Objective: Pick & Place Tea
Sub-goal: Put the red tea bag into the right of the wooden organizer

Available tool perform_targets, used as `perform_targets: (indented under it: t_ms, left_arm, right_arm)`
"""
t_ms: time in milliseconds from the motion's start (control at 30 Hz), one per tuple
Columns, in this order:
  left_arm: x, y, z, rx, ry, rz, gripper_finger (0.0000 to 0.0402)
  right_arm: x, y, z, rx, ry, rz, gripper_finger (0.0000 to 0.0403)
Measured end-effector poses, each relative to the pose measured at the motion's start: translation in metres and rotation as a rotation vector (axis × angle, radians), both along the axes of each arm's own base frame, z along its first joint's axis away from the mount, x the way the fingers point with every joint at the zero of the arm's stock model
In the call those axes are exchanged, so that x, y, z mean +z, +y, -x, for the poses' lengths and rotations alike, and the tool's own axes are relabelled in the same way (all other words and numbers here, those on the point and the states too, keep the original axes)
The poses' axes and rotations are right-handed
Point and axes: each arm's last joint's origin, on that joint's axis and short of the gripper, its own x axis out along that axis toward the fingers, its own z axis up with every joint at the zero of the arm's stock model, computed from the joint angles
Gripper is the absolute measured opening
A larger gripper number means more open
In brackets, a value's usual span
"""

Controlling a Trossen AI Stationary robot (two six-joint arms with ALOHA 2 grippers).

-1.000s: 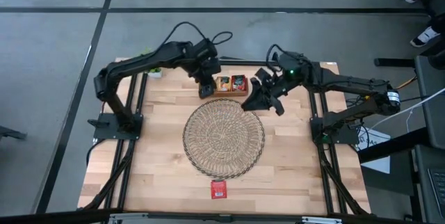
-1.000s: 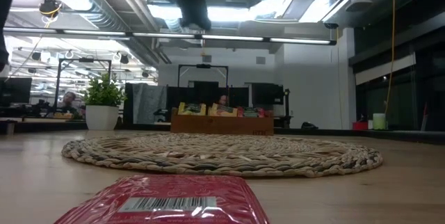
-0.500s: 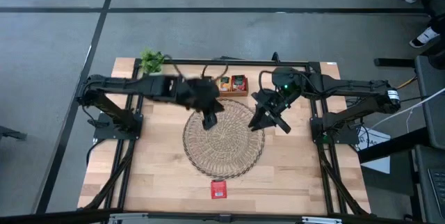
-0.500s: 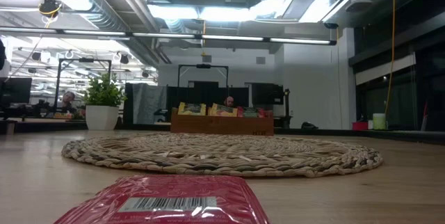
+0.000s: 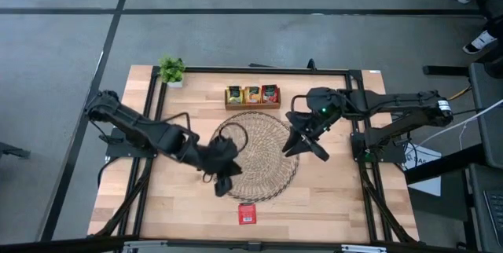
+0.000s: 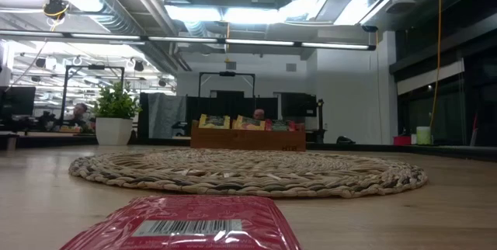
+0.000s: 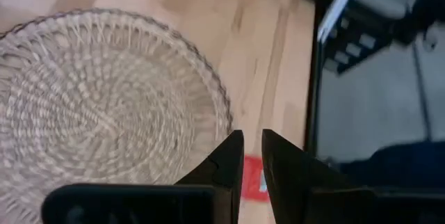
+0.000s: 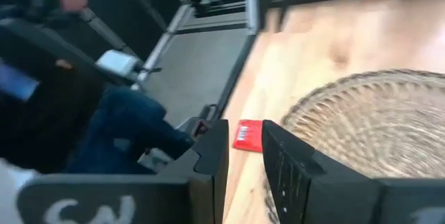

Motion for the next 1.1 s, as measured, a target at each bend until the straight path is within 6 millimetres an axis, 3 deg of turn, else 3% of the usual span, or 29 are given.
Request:
perform_targets:
  t_ms: [267, 533, 633, 767, 933, 1100]
  left_arm:
    - [-0.036, -0.010, 0.012, -0.137, 0.136, -0.081, 0.0060]
    - [-0.064, -0.011, 0.016, -0.230, 0.232, -0.061, 0.0146]
    - [-0.073, -0.017, 0.008, -0.271, 0.252, 0.007, 0.0178]
    - [-0.078, -0.034, -0.013, -0.363, 0.144, 0.165, 0.0202]
    - [-0.092, -0.054, -0.033, -0.381, 0.053, 0.232, 0.0201]
    - [-0.111, -0.071, -0.044, -0.357, 0.116, 0.264, 0.0191]
  right_arm:
    - [-0.001, 0.007, -0.001, -0.214, 0.094, -0.059, 0.0088]
    - [-0.001, 0.023, 0.001, -0.278, 0.163, -0.139, 0.0088]
    - [-0.001, 0.031, 0.002, -0.246, 0.165, -0.137, 0.0088]
    - [-0.001, 0.042, 0.005, -0.191, 0.151, -0.108, 0.0088]
    - [-0.005, 0.054, 0.011, -0.119, 0.163, -0.053, 0.0088]
    - [-0.011, 0.067, 0.020, -0.031, 0.206, 0.028, 0.0088]
